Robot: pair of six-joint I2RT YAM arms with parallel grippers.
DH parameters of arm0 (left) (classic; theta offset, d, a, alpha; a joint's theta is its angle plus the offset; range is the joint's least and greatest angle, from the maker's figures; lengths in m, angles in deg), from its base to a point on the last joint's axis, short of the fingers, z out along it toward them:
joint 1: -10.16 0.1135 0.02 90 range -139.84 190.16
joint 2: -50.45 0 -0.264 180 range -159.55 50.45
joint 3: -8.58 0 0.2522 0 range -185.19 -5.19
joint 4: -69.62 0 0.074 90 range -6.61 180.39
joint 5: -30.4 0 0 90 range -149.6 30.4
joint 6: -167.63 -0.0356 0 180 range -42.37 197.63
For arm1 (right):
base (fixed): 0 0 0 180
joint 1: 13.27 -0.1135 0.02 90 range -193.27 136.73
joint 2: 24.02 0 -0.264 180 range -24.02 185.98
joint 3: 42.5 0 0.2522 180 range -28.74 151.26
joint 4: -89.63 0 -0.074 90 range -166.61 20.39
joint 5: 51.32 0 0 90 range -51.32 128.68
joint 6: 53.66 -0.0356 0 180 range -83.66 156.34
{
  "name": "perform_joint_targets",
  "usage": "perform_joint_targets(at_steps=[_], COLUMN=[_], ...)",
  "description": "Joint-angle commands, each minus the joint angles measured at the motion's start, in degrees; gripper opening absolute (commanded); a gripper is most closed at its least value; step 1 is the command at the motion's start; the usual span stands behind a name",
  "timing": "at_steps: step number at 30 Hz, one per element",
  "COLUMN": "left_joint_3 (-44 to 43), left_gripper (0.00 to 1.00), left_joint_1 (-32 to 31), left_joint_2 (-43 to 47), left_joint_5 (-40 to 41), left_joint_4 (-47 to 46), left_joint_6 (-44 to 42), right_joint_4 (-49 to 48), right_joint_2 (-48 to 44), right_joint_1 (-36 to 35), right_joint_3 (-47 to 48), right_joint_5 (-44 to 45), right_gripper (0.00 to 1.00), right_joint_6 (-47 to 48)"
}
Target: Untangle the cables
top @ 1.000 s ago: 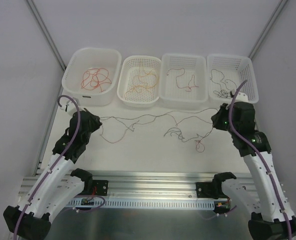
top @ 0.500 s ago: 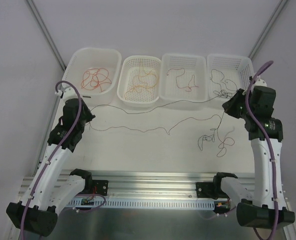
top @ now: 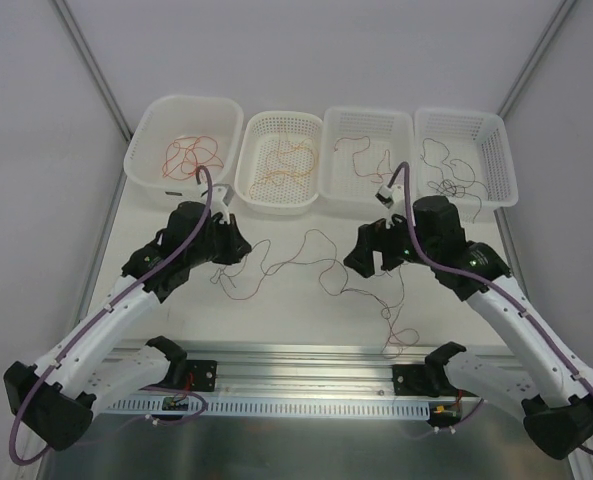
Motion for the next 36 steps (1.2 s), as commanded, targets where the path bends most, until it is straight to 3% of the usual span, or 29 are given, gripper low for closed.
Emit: perform_joint_targets(at_steps=[1, 9, 25, 28, 31, 32, 35, 36], left_joint_3=[-2.55, -5.63, -4.93, -4.49, -4.32, -4.23, -4.05, -3.97], left_gripper=[0.0, 0.0, 0.0, 0.0, 0.0, 0.0, 0.0, 0.0], left_joint_1=[-3.89, -9.78, -13.04, -13.21, -13.21, -13.21, -13.21, -13.21], left_joint_2=[-1.43, -2.84, -0.38, -0.03, 0.24, 0.33, 0.68, 0.59], left_joint_5=[-2.4, -3.29, -6.01, -6.1, -5.4, -4.35, -2.77, -2.58], left_joint_4=[-0.92, -1.1, -1.01, -1.01, -1.01, -1.01, -0.92, -0.92], left_joint_6=[0.57, -0.13, 0.57, 0.84, 0.75, 0.66, 0.75, 0.75], right_joint_4=[-16.27, -25.96, -35.1, -35.37, -35.63, -35.89, -36.51, -37.82], right_joint_2=[1.37, 17.1, 32.57, 33.28, 33.72, 33.72, 32.32, 31.53], right_joint_1=[-7.45, -17.57, -19.6, -19.6, -19.78, -19.69, -19.69, -19.69], right_joint_3=[-1.17, 4.53, 8.49, 9.02, 9.2, 8.67, 7.09, 6.3], right_joint_5=[-8.73, -14.62, -9.7, -12.24, -14.0, -14.18, -13.83, -13.92], right_gripper=[0.92, 0.93, 0.91, 0.83, 0.63, 0.46, 0.17, 0.13], right_joint_6=[1.1, 8.3, 10.06, 10.24, 9.8, 9.54, 9.01, 8.74])
